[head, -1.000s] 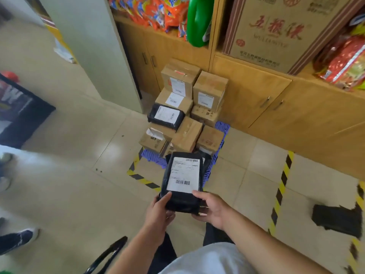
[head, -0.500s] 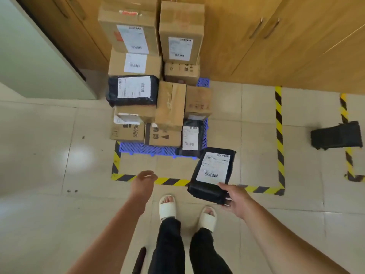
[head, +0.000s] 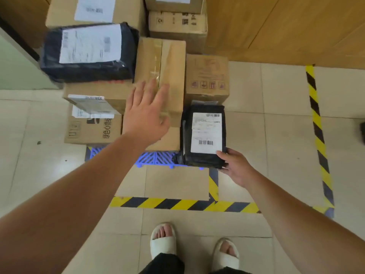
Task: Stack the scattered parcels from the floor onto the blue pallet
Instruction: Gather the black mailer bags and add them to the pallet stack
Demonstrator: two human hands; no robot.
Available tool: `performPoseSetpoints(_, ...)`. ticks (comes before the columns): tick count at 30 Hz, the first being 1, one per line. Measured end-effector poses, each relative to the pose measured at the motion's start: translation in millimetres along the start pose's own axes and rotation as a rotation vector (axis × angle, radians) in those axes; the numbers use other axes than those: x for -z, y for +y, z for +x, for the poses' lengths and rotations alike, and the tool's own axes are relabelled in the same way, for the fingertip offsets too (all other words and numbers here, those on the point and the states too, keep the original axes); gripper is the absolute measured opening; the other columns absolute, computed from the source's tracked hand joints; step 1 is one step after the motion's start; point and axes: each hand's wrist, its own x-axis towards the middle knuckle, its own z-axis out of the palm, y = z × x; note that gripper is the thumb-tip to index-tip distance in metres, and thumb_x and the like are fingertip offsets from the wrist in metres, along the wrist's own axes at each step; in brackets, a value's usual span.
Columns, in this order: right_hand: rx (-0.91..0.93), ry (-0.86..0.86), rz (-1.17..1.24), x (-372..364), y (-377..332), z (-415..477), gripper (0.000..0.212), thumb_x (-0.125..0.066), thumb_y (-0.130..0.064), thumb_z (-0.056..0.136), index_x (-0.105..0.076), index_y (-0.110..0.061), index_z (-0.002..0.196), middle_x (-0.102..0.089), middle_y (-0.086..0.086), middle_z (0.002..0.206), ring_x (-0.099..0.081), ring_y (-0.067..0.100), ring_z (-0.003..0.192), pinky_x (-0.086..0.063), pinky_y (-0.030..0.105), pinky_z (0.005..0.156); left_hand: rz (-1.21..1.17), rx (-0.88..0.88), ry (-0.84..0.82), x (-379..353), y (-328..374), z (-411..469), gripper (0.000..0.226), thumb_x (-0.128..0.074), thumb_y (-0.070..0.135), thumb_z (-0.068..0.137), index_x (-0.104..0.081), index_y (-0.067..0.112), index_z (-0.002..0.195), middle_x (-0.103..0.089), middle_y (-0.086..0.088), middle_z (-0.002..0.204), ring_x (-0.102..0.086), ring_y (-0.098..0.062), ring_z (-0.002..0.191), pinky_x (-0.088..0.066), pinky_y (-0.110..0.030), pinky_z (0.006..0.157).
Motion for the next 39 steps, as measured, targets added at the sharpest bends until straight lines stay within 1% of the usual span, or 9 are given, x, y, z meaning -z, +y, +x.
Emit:
performPoseSetpoints(9, 0.004, -0.041, -0.143, -17.2, 26.1, 64.4, 0.038, -0.062, -0.014, 0.097, -0.058, -0.021, 0.134, -0.064, -0.001, 0.127, -0.06, 0.022, 0.118, -0.045, 0.047, 0.106, 0.026, -0.006, 0.204, -47.8, -8.7, 0.3, 0.082, -0.059, 0.031, 0.079, -0.027, 0.027, 0.154, -0.026, -0.006, 0.161, -0.019, -0.031, 0.149, -0.011, -0.047, 0.123)
performPoseSetpoints(14, 0.01, 0.031, -0.332, -18.3, 6.9, 36.1, 0.044, -0.06, -0.028, 0.098, -0.049, -0.016, 0.14, -0.056, -0.002, 0.124, -0.055, 0.018, 0.103, -0.04, 0.033, 0.087, 0.077, -0.018, -0.013, -29.2, -9.3, 2.6, 0.101, -0.068, 0.03, 0.074, -0.01, 0.03, 0.157, -0.008, -0.006, 0.166, -0.004, -0.03, 0.152, -0.004, -0.046, 0.124)
performPoseSetpoints(19, 0.007, 0.206, -0.373, 6.1, -17.1, -47.3, 0.06, -0.061, -0.041, 0.094, -0.045, -0.01, 0.143, -0.053, 0.009, 0.131, -0.053, 0.027, 0.113, -0.043, 0.038, 0.095, 0.073, 0.113, -0.121, 20.6, 14.6, -41.6, 0.1, -0.06, 0.027, 0.08, 0.004, 0.034, 0.157, 0.014, -0.002, 0.166, 0.012, -0.03, 0.152, 0.003, -0.048, 0.123)
performPoseSetpoints(23, -0.121, 0.249, -0.348, 59.6, -29.9, -167.4, 0.042, -0.065, -0.036, 0.09, -0.056, -0.015, 0.125, -0.058, 0.004, 0.087, -0.055, 0.019, 0.076, -0.049, 0.034, 0.079, -0.269, 0.451, -0.399, 69.6, 75.6, -133.2, 0.076, -0.059, 0.023, 0.089, -0.022, 0.023, 0.155, -0.023, -0.007, 0.163, -0.018, -0.028, 0.15, -0.018, -0.043, 0.122)
performPoseSetpoints(25, -0.168, 0.279, -0.358, 89.5, -33.3, -239.2, 0.028, -0.065, -0.032, 0.089, -0.058, -0.018, 0.113, -0.054, 0.002, 0.075, -0.05, 0.018, 0.064, -0.041, 0.029, 0.063, -0.521, 0.672, -0.539, 105.3, 117.3, -183.3, 0.058, -0.058, 0.018, 0.09, -0.042, 0.018, 0.145, -0.056, -0.007, 0.137, -0.055, -0.026, 0.116, -0.045, -0.034, 0.097)
performPoseSetpoints(28, -0.207, 0.267, -0.345, 126.1, -42.5, -347.4, 0.015, -0.06, -0.03, 0.088, -0.061, -0.015, 0.088, -0.058, 0.007, 0.082, -0.054, 0.024, 0.076, -0.046, 0.038, 0.07, -0.79, 0.872, -0.627, 167.0, 184.4, -241.1, 0.039, -0.059, 0.006, 0.09, -0.059, 0.01, 0.129, -0.064, -0.01, 0.124, -0.057, -0.019, 0.085, -0.043, -0.025, 0.072)
performPoseSetpoints(31, -0.217, 0.283, -0.181, 158.5, -59.8, -427.4, 0.015, -0.057, -0.021, 0.097, -0.059, -0.02, 0.082, -0.061, 0.008, 0.094, -0.056, 0.023, 0.087, -0.05, 0.049, 0.095, -0.89, 0.849, -0.69, 229.1, 241.2, -264.4, 0.032, -0.058, 0.01, 0.088, -0.066, 0.014, 0.119, -0.069, -0.005, 0.102, -0.059, -0.018, 0.075, -0.047, -0.023, 0.065)
performPoseSetpoints(34, -0.231, 0.345, 0.119, 191.6, -82.8, -480.9, 0.006, -0.057, -0.016, 0.097, -0.061, -0.012, 0.095, -0.062, 0.021, 0.118, -0.06, 0.031, 0.104, -0.048, 0.049, 0.099, -0.925, 0.765, -0.685, 284.9, 287.7, -258.8, 0.029, -0.058, 0.017, 0.085, -0.068, 0.025, 0.11, -0.068, 0.001, 0.096, -0.06, -0.016, 0.077, -0.047, -0.025, 0.068)
performPoseSetpoints(39, -0.088, 0.263, 0.421, 251.1, -109.6, -534.5, 0.03, -0.064, -0.022, 0.089, -0.057, -0.005, 0.112, -0.056, 0.02, 0.116, -0.054, 0.033, 0.112, -0.045, 0.037, 0.084, -1.028, 0.659, -0.597, 341.2, 352.8, -213.7, 0.023, -0.058, 0.01, 0.091, -0.067, 0.017, 0.112, -0.068, -0.006, 0.094, -0.061, -0.017, 0.08, -0.044, -0.027, 0.067)
